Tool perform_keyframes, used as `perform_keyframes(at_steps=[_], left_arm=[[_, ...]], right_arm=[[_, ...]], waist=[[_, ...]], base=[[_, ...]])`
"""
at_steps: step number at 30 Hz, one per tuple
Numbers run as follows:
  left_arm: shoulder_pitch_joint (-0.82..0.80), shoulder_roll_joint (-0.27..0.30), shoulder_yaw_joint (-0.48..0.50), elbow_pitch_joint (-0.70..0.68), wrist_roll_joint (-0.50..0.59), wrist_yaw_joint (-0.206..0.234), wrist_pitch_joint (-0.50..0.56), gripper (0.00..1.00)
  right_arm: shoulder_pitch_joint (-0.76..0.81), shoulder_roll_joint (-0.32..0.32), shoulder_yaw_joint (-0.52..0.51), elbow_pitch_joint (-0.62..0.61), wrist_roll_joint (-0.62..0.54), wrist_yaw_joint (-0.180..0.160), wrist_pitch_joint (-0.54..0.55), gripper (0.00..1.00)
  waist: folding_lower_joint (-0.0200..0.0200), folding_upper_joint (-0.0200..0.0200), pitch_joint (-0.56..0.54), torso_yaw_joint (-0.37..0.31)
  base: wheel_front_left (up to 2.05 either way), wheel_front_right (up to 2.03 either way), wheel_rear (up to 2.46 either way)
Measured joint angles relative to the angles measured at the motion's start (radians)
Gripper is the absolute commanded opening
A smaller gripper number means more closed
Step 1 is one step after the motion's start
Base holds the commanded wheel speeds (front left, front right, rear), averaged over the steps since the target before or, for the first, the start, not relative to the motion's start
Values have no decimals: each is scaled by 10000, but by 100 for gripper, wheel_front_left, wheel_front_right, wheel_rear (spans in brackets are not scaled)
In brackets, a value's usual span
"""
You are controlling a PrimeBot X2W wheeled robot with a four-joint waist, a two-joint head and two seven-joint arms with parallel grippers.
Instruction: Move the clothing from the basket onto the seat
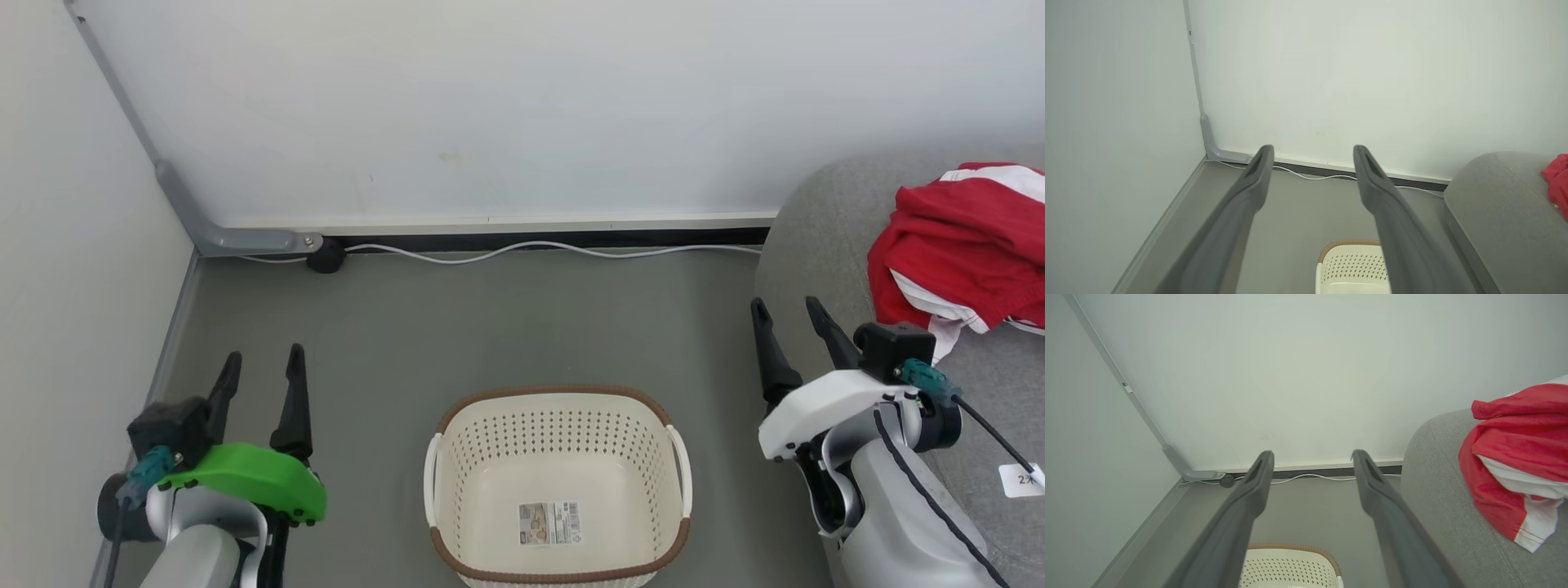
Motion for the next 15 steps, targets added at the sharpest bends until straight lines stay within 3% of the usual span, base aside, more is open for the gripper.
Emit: perform_keyframes(at_steps=[15], left_arm=[[1465, 48, 865, -366, 311, 33, 0, 100]], right_arm=[[1549, 12, 186, -811, 2, -339, 0, 100]], waist=[[0, 0, -383, -88]], base=[[0, 0, 0]])
